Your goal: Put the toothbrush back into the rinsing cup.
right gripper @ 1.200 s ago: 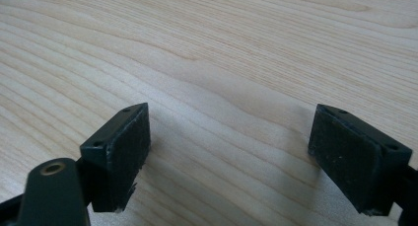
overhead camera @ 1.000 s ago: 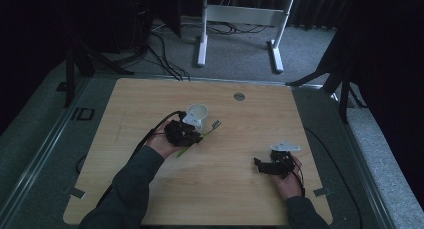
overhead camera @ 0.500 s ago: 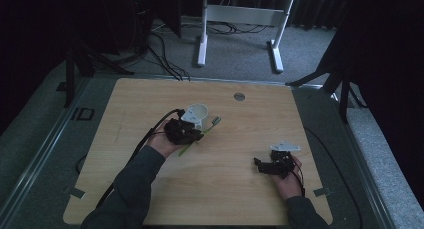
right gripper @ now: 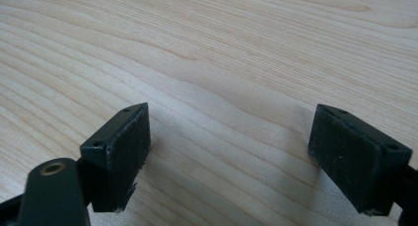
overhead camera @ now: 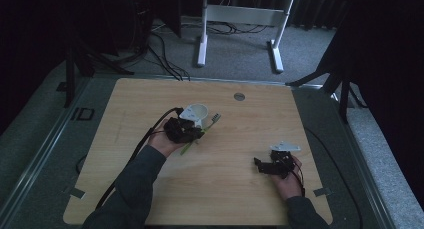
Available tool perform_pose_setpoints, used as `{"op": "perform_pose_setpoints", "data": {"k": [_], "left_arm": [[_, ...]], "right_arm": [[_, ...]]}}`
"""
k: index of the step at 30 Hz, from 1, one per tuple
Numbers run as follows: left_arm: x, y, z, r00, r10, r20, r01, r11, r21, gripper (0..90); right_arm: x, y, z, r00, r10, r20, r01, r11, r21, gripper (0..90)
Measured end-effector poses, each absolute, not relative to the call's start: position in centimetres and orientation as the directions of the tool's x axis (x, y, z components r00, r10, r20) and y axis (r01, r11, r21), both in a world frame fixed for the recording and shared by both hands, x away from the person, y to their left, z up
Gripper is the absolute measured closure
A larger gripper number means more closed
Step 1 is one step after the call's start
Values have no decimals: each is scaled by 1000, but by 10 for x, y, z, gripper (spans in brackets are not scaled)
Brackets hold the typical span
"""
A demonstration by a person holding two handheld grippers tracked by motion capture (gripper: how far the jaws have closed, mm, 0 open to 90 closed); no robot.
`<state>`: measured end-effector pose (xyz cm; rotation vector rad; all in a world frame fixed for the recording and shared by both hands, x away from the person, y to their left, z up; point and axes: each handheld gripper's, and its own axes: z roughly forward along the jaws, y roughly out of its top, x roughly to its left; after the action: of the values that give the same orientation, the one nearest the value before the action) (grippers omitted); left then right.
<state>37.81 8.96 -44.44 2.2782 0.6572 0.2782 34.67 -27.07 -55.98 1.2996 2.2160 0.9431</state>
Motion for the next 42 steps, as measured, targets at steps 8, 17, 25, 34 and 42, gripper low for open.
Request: {"op": "perform_pose_setpoints", "data": {"k": [8,17,25,34,42], "left_arm": [[379,92,-443,836,549,-5,381,-575,724,817],[379,92,-442,828,561,-9,382,-553,741,817],[379,93,-441,823,568,-12,380,-535,755,817],[379,94,-440,810,586,-26,387,-499,776,817],[380,94,-439,802,596,-39,385,-466,796,817]], "right_arm": [[347,-271,-560,-487,874,-5,602,340,722,159],[347,-271,-560,-486,874,-5,602,339,722,159],[347,-271,-560,-486,874,-5,602,339,723,159],[347,-271,-560,-487,874,-5,602,340,722,159],[347,-271,-560,-486,874,-5,602,339,722,159]]}}
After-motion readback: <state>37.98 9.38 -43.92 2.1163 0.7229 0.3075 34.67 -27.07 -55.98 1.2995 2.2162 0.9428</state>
